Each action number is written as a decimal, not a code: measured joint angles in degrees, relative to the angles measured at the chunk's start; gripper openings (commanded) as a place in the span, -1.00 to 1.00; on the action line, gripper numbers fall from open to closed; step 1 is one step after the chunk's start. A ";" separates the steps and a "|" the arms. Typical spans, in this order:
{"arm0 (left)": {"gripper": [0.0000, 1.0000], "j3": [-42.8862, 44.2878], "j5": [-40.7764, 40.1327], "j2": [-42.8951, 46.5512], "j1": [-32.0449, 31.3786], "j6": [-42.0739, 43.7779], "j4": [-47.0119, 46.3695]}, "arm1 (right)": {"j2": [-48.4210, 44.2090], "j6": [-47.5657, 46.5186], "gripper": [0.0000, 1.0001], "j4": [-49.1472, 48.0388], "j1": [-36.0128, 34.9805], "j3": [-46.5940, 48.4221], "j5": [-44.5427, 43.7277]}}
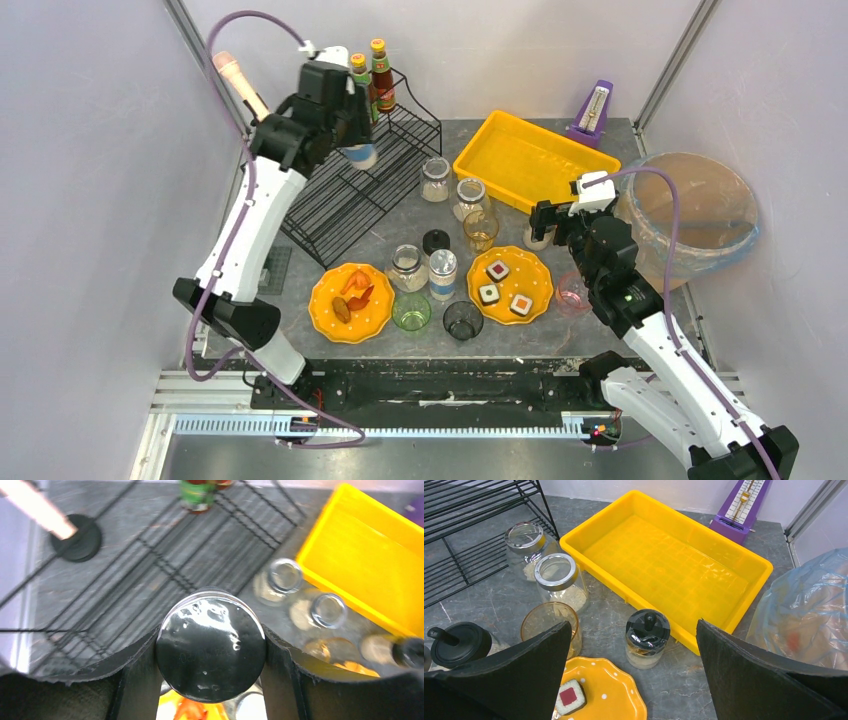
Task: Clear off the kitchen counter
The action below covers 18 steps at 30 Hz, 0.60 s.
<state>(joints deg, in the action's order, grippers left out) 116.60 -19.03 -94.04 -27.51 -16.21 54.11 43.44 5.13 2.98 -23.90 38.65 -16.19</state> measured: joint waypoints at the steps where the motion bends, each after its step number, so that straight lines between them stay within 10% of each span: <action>1: -0.96 0.09 -0.07 0.24 2.36 0.09 0.68 | 0.00 0.00 0.96 0.02 0.00 0.00 0.02; 18: -0.96 4.92 -0.31 3.48 25.75 0.66 3.50 | -0.44 0.20 0.96 -0.20 -0.11 -0.61 0.87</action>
<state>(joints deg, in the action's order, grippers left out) 121.51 -19.33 -90.56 -1.76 -15.55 57.60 43.00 5.32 2.79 -24.01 38.04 -15.31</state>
